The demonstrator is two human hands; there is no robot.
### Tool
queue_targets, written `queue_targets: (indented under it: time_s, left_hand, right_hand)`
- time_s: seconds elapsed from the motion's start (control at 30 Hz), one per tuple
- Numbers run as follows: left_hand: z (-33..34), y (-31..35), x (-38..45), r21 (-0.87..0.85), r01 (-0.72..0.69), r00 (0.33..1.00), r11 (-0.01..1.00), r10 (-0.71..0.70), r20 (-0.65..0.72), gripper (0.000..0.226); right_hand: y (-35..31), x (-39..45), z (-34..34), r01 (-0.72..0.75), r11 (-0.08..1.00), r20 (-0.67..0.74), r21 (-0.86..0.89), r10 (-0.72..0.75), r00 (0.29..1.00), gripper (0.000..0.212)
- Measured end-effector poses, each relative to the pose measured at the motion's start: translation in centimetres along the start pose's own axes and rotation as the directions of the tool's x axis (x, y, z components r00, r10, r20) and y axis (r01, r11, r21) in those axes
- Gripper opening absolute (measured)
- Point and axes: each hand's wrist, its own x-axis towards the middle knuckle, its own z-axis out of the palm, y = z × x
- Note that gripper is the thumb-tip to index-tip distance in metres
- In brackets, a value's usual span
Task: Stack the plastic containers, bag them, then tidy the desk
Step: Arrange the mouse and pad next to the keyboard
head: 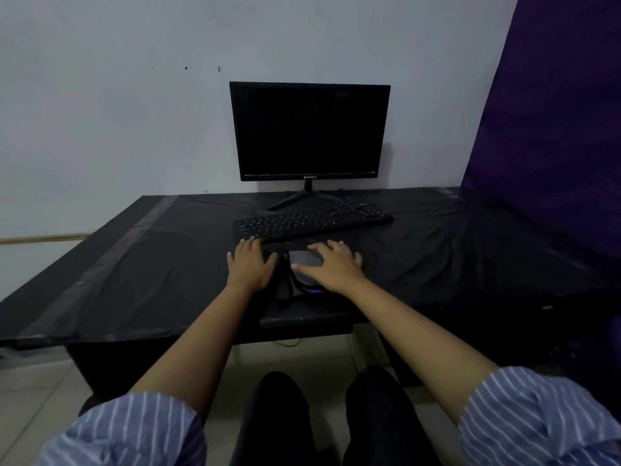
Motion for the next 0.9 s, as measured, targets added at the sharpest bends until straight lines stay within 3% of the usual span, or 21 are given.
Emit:
queue_targets:
  time_s: [0.07, 0.17, 0.33, 0.6, 0.9]
  left_hand:
    - [0.6, -0.6, -0.4, 0.029, -0.021, 0.999, 0.999, 0.020, 0.039, 0.060]
    - [1.2, -1.4, -0.6, 0.114, -0.019, 0.996, 0.993, 0.009, 0.087, 0.062]
    - [2.2, -2.8, 0.5, 0.297, -0.033, 0.982, 0.954, -0.024, 0.186, 0.060]
    - [2.3, -2.9, 0.5, 0.283, -0.012, 0.981, 0.959, -0.044, 0.190, 0.058]
    - [1.5, -2.2, -0.1, 0.260, 0.020, 0.980, 0.965, -0.070, 0.185, 0.058]
  right_hand:
    - [-0.7, -0.5, 1.1, -0.049, 0.993, 0.057, -0.111, 0.055, 0.997, 0.093]
    - [-1.3, -0.5, 1.8, -0.092, 0.980, 0.058, -0.174, 0.104, 0.993, 0.097]
    - [-1.4, -0.5, 2.3, -0.096, 0.974, 0.057, -0.205, 0.110, 0.992, 0.090]
    - [-1.2, -0.8, 2.5, 0.004, 0.977, 0.096, -0.213, 0.017, 0.995, 0.072]
    - [0.8, 0.7, 1.4, -0.081, 0.980, 0.053, -0.181, 0.092, 0.994, 0.057]
